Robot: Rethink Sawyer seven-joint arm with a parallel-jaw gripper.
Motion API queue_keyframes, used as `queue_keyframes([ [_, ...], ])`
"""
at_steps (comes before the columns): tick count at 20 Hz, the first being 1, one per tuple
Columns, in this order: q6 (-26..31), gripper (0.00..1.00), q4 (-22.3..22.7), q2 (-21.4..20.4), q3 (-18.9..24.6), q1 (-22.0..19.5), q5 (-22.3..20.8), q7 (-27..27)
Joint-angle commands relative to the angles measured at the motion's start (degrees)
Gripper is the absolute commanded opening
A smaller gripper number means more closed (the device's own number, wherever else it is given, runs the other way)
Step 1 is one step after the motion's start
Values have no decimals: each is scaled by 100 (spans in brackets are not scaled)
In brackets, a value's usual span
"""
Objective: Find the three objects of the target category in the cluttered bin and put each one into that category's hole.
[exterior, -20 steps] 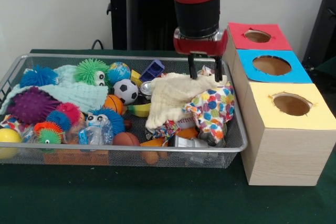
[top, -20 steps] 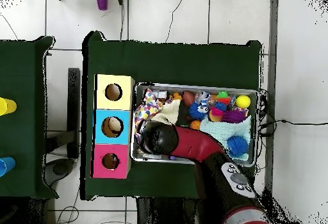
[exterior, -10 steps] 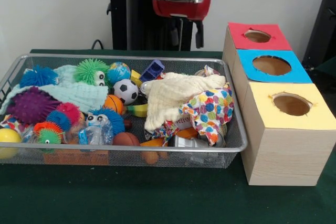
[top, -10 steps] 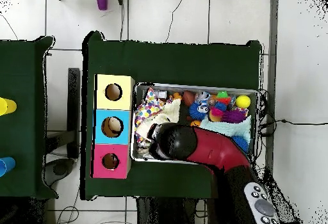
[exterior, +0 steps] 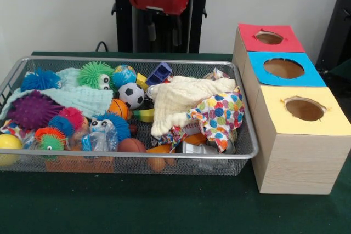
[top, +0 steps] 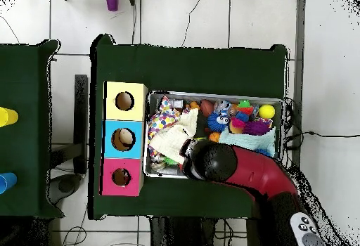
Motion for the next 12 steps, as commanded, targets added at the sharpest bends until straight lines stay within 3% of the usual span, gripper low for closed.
queue_keyframes([
  [1, 242, 100, -272, 293, 18, -459, -794, -669],
  [12, 810, 100, -1713, 1170, 39, -647, -1405, -604],
])
